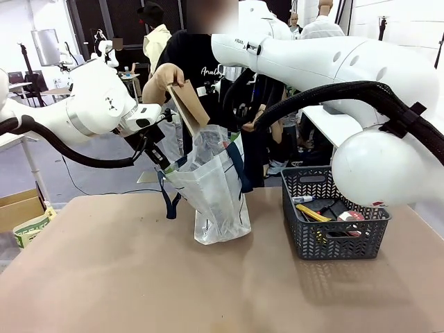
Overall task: Transfer purchased items from the store into the shopping bag.
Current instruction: Move the Reusable shopping bag to the right side of the table.
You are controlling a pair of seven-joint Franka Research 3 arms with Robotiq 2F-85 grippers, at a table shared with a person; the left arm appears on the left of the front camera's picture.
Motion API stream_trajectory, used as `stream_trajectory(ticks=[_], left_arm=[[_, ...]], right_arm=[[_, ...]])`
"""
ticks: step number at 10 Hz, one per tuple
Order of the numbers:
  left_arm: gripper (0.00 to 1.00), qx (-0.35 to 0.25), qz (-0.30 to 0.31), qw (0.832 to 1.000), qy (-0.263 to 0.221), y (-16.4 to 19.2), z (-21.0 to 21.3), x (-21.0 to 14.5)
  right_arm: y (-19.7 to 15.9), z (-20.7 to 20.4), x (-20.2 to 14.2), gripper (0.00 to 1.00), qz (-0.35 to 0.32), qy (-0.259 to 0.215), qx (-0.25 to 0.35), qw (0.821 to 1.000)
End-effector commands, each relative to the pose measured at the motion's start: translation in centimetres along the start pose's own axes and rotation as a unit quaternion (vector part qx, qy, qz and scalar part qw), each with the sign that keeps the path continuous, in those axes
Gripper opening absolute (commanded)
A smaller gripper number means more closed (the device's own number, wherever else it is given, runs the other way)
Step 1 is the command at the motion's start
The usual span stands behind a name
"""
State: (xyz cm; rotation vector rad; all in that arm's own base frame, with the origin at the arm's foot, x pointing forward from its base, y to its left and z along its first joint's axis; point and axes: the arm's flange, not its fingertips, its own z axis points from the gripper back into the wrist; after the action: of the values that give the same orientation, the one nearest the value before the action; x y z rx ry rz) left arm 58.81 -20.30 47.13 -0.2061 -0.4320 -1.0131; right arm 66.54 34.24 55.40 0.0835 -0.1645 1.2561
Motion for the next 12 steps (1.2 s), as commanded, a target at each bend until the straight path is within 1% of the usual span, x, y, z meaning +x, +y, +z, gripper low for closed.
stream_trajectory(ticks=[1,12], left_arm=[[0.0,0.008,0.004,1.0,0.002,0.09,0.07,0.05],[0.0,0.008,0.004,1.0,0.002,0.09,0.07,0.05]], right_arm=[[0.07,0.09,0.14,0.0,0.002,-0.002,-0.002,1.0],[0.07,0.09,0.14,0.0,0.002,-0.002,-0.002,1.0]])
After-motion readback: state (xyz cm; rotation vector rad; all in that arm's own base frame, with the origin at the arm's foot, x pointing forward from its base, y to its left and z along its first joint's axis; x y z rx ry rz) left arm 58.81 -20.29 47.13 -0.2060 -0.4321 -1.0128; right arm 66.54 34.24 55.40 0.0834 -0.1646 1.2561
